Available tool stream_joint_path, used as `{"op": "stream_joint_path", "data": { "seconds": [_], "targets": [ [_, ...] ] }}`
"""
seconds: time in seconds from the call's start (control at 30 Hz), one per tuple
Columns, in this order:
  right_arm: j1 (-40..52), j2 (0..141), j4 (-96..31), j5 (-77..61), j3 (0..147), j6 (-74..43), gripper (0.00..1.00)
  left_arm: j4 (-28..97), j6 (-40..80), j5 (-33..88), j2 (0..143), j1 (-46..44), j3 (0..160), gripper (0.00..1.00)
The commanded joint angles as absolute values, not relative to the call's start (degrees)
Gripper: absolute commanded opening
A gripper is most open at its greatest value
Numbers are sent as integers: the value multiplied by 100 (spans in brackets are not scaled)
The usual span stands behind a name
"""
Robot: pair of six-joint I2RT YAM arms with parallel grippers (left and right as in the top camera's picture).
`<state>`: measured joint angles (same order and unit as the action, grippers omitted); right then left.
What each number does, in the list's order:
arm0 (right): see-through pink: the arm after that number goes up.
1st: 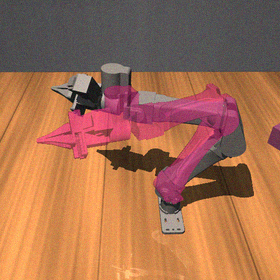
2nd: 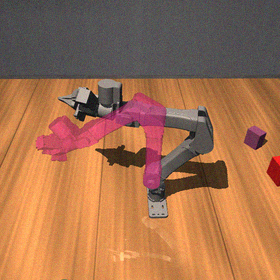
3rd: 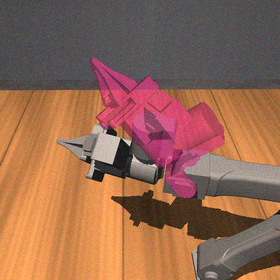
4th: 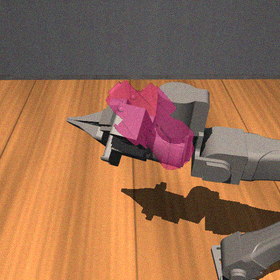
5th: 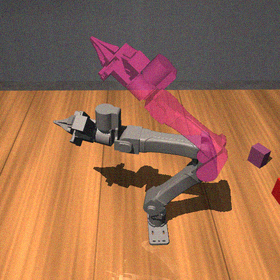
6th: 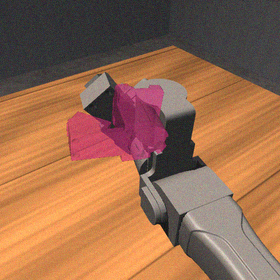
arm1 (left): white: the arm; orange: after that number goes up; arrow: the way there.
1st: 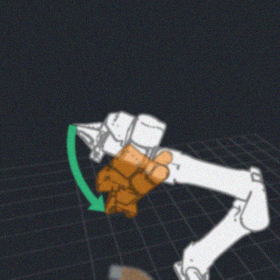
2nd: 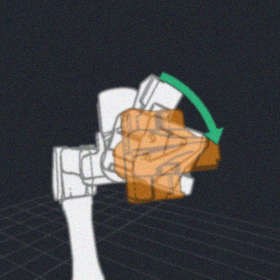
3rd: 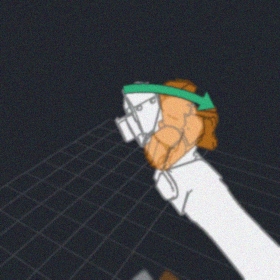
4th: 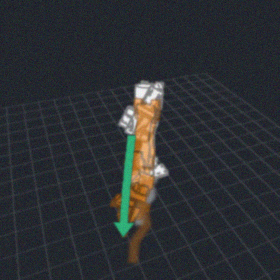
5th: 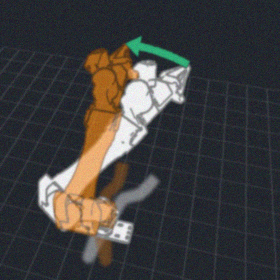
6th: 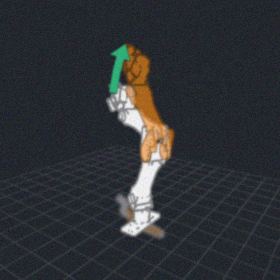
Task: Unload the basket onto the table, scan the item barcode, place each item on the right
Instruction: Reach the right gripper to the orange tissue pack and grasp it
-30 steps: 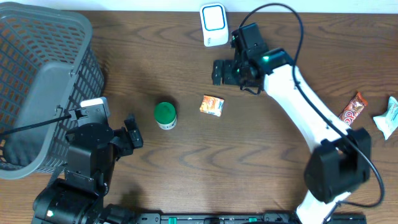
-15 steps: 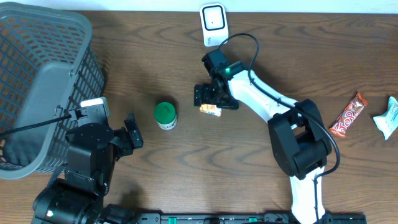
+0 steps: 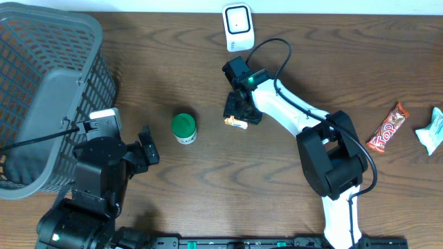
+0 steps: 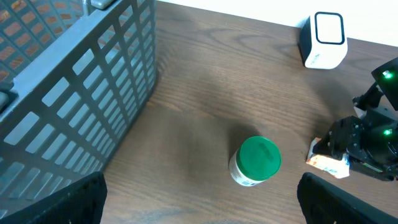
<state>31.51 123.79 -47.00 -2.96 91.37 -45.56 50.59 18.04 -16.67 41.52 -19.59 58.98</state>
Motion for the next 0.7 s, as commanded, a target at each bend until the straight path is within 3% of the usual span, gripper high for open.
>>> {"op": "stream_joint_path", "data": {
  "seconds": [0.0, 0.17, 0.37, 0.67],
  "targets": [
    [3116, 12481, -4692, -30, 9188, -4440, 52, 5054, 1828, -1723, 4147, -1931, 5986, 98],
    [3048, 12449, -5081, -305, 9365, -4189, 49, 5057, 1828, -1721, 4147, -1931, 5986, 98],
    [2797, 12429, -6757, -919, 10086, -3441, 49, 5054, 1828, -1721, 4147, -1931, 5986, 98],
    [2552, 12429, -7964, -1415, 10123, -2779, 48, 5057, 1828, -1721, 4147, -1931, 5986, 98]
  ]
}}
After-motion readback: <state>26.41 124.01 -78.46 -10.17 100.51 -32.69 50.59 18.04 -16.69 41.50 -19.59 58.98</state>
